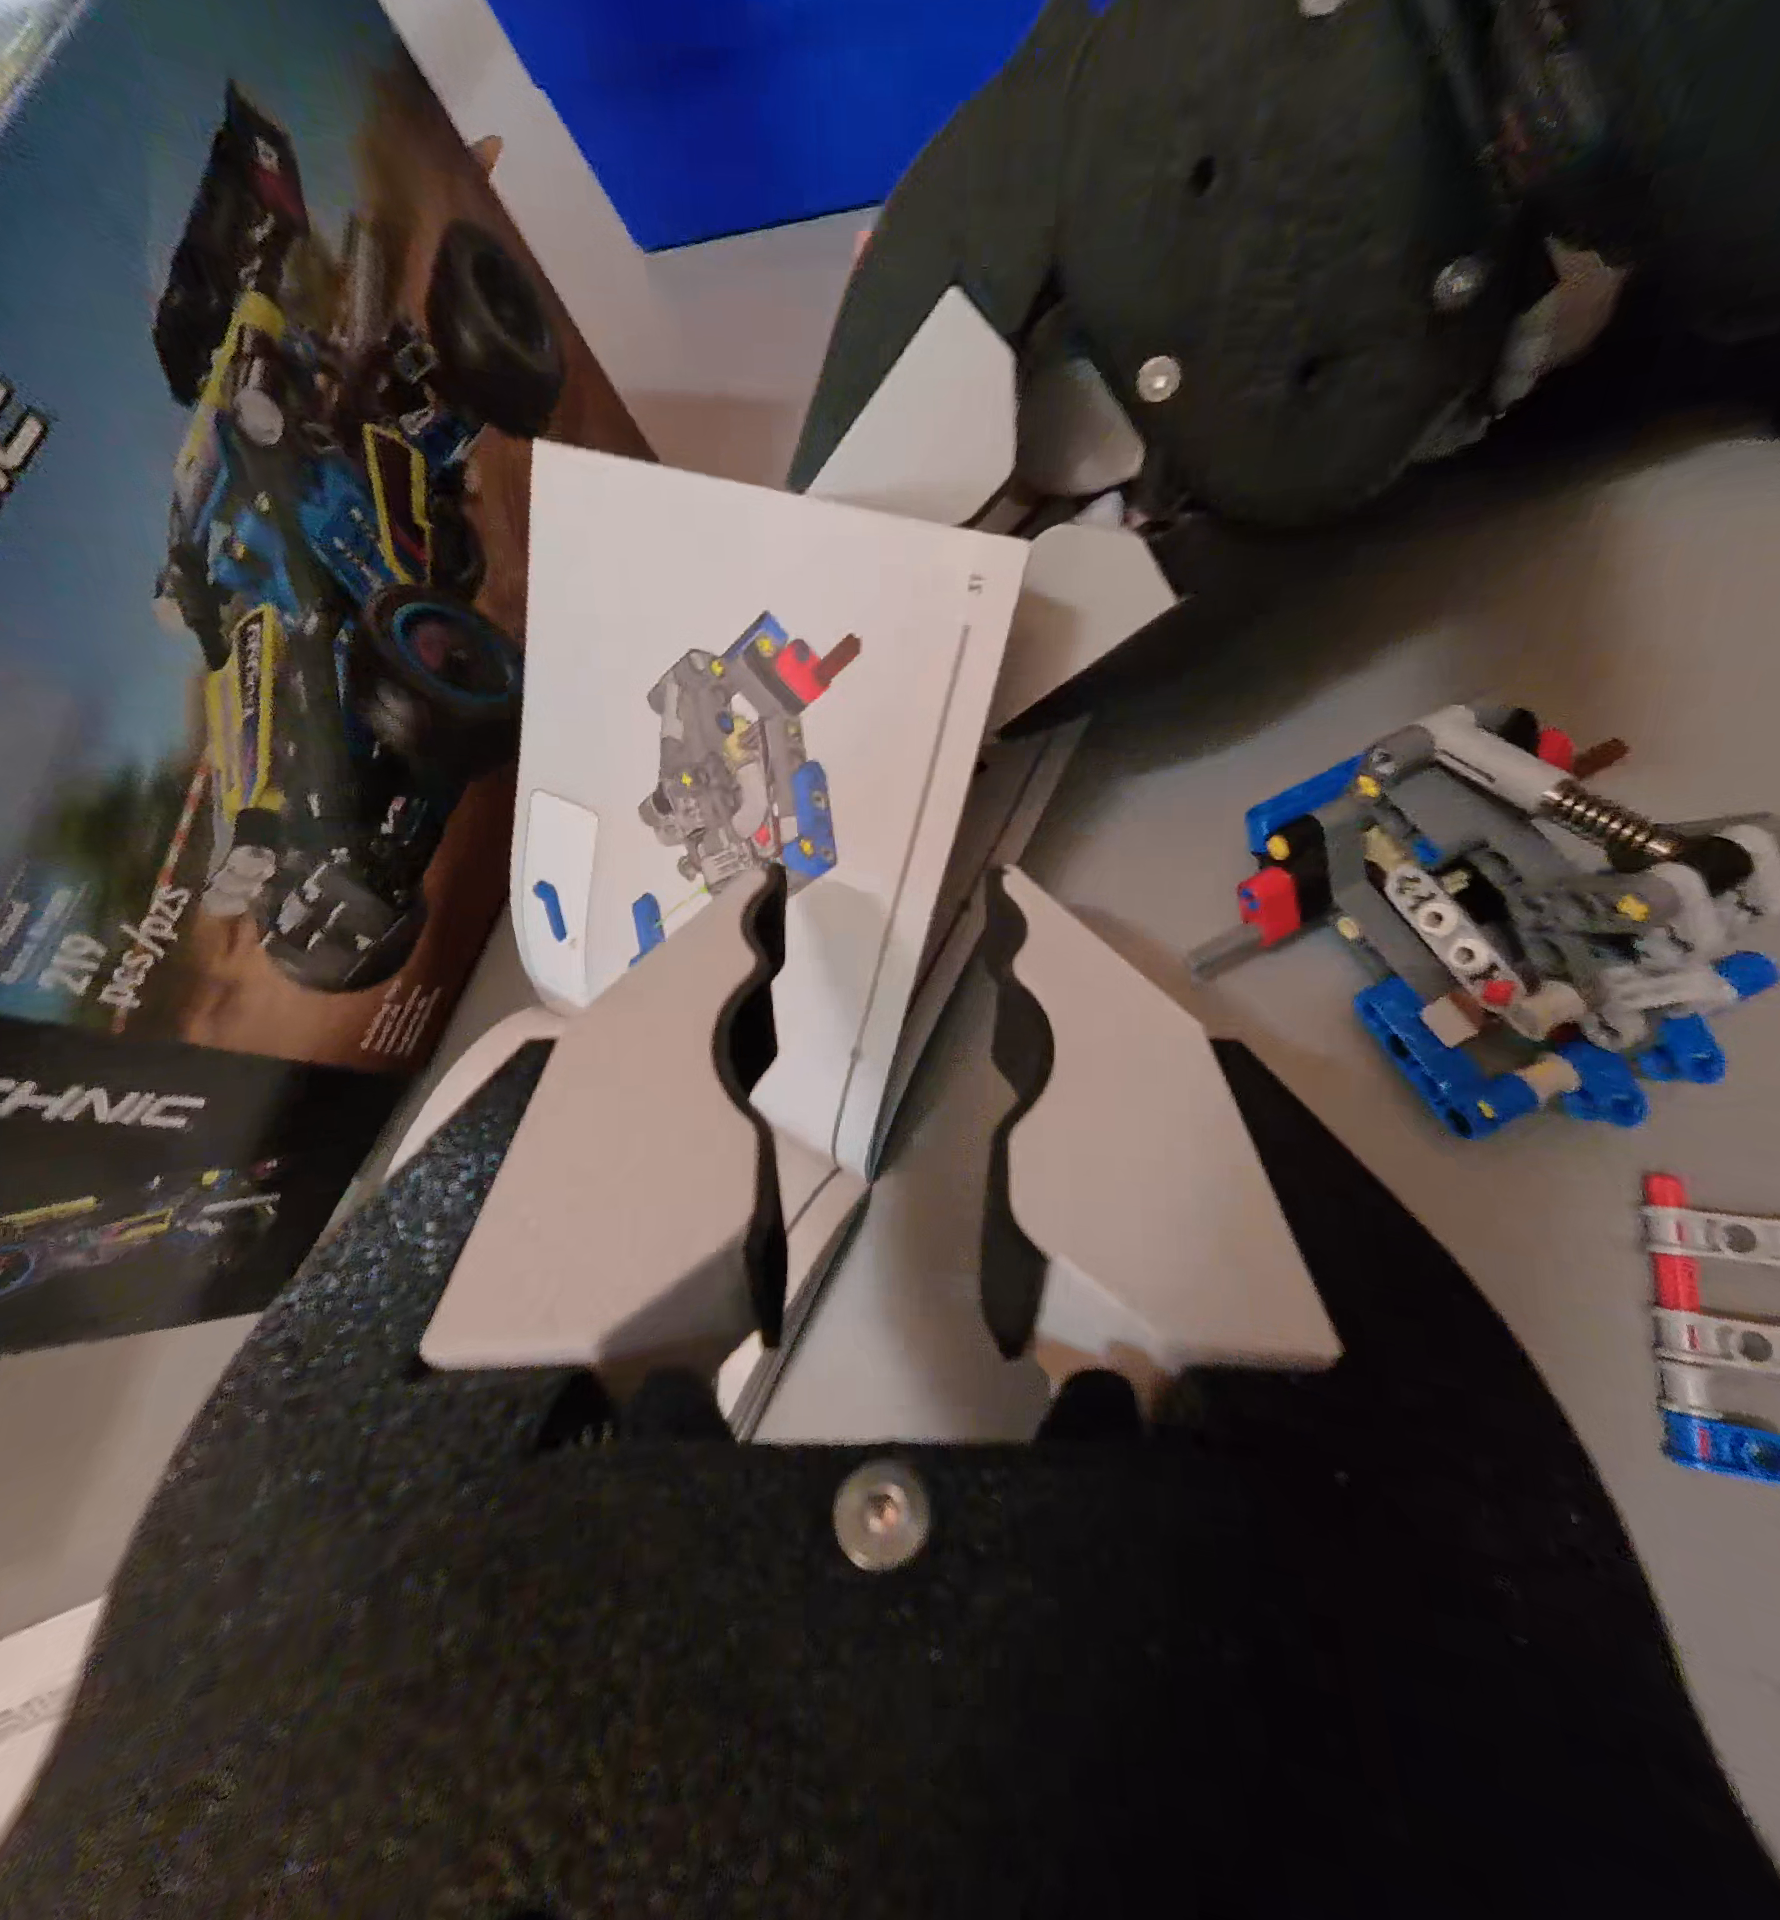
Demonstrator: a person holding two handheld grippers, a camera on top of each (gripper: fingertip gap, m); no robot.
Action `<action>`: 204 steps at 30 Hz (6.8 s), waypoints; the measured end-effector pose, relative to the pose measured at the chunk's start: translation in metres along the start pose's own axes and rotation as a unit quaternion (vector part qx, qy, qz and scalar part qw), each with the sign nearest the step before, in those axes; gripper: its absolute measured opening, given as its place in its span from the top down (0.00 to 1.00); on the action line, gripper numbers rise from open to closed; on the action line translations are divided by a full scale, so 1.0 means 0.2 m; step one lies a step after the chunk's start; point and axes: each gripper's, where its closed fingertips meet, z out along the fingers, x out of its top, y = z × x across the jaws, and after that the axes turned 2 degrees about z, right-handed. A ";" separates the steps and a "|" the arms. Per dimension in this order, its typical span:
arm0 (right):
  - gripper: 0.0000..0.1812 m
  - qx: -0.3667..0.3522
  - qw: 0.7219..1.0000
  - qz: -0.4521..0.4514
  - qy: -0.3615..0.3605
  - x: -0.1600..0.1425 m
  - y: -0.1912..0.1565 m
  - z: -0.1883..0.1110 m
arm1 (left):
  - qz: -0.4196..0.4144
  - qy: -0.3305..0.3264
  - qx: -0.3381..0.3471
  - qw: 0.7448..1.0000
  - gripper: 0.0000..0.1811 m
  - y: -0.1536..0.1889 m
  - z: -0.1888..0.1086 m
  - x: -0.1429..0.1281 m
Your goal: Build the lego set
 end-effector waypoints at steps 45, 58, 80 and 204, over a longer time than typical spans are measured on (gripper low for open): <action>1.00 0.079 0.995 -0.059 0.007 -0.08 -0.13 -0.08 | -0.021 -0.075 0.074 0.994 1.00 -0.07 0.10 -0.18; 0.79 0.204 0.979 0.015 0.021 0.01 -0.15 -0.15 | -0.057 -0.050 0.026 0.997 1.00 -0.04 0.15 -0.18; 1.00 0.245 0.969 0.001 0.006 0.04 -0.24 -0.15 | 0.023 -0.128 -0.076 0.989 0.79 0.15 -0.05 -0.30; 1.00 0.246 0.968 0.019 -0.054 -0.16 -0.13 -0.10 | 0.001 -0.201 -0.172 0.964 1.00 0.21 -0.34 -0.55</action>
